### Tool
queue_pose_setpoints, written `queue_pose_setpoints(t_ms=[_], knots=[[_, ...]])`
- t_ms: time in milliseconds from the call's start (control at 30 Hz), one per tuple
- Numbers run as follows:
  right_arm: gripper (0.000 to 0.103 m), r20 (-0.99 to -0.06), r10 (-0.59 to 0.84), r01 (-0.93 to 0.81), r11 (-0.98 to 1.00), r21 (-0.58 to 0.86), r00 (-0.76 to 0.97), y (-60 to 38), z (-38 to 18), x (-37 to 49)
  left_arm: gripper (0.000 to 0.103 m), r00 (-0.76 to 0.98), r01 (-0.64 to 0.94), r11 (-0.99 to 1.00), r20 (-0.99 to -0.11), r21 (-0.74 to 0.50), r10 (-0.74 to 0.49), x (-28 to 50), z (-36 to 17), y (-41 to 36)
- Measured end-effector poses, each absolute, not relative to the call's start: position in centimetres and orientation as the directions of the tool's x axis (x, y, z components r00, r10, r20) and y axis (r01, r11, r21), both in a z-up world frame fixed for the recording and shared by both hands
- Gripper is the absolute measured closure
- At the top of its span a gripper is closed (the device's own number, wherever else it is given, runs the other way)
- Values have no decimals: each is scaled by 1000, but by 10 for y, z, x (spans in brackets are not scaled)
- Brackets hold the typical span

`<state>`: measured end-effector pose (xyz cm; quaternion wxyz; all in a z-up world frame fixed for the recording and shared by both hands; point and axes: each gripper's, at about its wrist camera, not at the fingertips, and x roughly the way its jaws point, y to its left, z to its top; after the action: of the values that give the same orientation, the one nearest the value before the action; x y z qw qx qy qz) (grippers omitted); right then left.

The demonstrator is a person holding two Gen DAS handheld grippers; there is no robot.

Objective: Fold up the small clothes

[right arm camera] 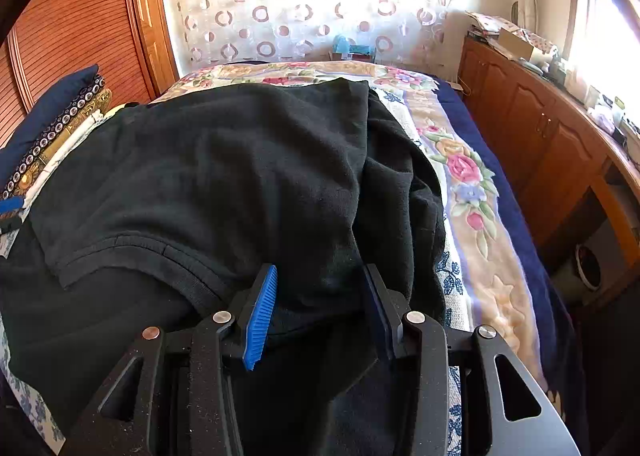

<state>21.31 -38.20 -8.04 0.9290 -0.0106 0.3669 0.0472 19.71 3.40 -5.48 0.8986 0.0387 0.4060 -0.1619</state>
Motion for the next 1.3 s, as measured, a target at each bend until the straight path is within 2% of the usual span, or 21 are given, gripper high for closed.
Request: queue_pose_setpoints(t_ms=[233, 500, 567, 633, 800, 900, 933, 1000, 1067, 1167, 1300], knots=[[58, -683, 79, -95, 995, 14, 726, -382, -80, 213, 41, 563, 284, 958, -803, -34, -195, 224, -75, 30], [58, -683, 80, -96, 995, 14, 726, -382, -80, 213, 41, 558, 309, 951, -804, -28, -205, 216, -77, 22], [58, -683, 79, -96, 995, 14, 726, -382, -80, 213, 49, 556, 331, 943, -800, -34, -225, 213, -76, 17], [58, -683, 80, -96, 995, 14, 726, -382, -80, 213, 66, 570, 334, 942, -792, -20, -219, 211, -74, 14], [58, -683, 78, -96, 995, 12, 726, -382, -80, 213, 69, 573, 321, 947, -790, -27, -216, 214, -75, 14], [58, -683, 77, -96, 995, 10, 726, -382, -80, 213, 91, 584, 321, 947, -780, -30, -223, 213, -73, 15], [58, -683, 82, -98, 995, 15, 726, -382, -79, 214, 93, 589, 324, 945, -775, -35, -231, 212, -70, 15], [67, -685, 91, -110, 994, 16, 723, -383, -77, 214, 94, 602, 326, 945, -762, -37, -238, 210, -64, 15], [86, -685, 89, -131, 991, -9, 723, -379, -72, 213, 95, 614, 326, 944, -750, -43, -246, 208, -57, 15], [96, -669, 133, -164, 986, 17, 731, -378, -61, 209, 96, 637, 326, 944, -725, -53, -261, 204, -45, 16], [97, -627, 178, -207, 978, 27, 758, -373, -44, 197, 96, 672, 329, 941, -682, -74, -289, 196, -24, 20]])
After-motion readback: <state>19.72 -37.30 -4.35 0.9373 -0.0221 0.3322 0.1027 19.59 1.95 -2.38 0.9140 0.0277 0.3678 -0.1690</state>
